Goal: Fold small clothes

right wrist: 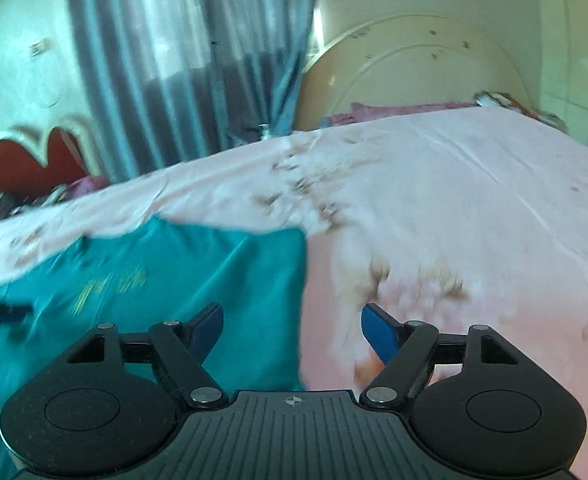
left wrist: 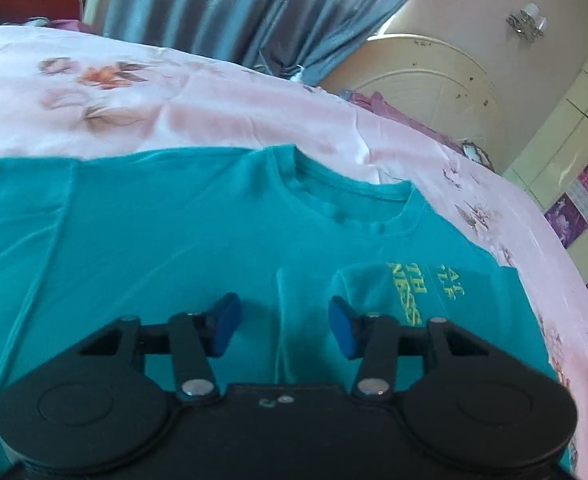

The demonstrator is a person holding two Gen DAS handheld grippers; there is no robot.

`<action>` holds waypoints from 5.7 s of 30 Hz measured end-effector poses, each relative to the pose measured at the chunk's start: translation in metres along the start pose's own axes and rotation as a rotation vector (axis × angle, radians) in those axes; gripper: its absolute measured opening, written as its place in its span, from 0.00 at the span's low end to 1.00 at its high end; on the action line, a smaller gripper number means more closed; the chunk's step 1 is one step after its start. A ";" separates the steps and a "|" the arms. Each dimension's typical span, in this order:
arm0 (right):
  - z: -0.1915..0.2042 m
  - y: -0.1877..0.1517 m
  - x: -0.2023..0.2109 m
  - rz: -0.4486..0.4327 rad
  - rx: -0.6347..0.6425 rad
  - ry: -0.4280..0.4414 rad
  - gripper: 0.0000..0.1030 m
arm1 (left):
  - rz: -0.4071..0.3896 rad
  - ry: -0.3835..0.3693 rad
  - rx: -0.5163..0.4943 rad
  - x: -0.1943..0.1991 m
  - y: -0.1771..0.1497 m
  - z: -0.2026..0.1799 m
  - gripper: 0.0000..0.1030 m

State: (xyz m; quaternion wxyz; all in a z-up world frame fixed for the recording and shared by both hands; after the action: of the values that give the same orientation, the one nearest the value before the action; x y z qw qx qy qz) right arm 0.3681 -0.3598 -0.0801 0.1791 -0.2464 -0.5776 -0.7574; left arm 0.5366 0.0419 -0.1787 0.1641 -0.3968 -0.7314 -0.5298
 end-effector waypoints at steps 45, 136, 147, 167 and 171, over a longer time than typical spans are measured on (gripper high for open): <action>0.016 -0.077 -0.016 0.192 0.166 0.041 0.45 | 0.012 0.066 0.017 0.037 -0.052 -0.004 0.12; 0.131 -0.055 -0.015 0.154 0.193 0.122 0.77 | -0.097 0.200 -0.093 0.095 -0.042 0.007 0.79; 0.251 -0.073 -0.020 0.143 0.176 0.165 0.58 | -0.319 0.519 0.460 0.266 -0.067 0.259 0.40; 0.243 -0.050 -0.019 0.127 0.063 0.053 0.58 | -0.578 0.324 0.749 0.292 -0.021 0.371 0.09; 0.227 -0.050 -0.014 0.122 0.034 0.034 0.58 | -0.535 0.216 0.554 0.258 0.026 0.297 0.09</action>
State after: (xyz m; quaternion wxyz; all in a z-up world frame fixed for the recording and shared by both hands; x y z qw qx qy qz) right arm 0.3895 -0.1275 -0.0797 0.2389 -0.2648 -0.5713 -0.7392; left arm 0.4467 0.4186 -0.1063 0.1970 -0.0752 -0.9026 -0.3752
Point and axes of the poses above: each gripper's, at about its wrist camera, not at the fingertips, and x roughly against the way its jaws point, z to its left, y to its top, the point moved 8 cm from there along -x, roughly the way its jaws point, and after that the axes turned 2 degrees about -z, right-handed, at the moved point
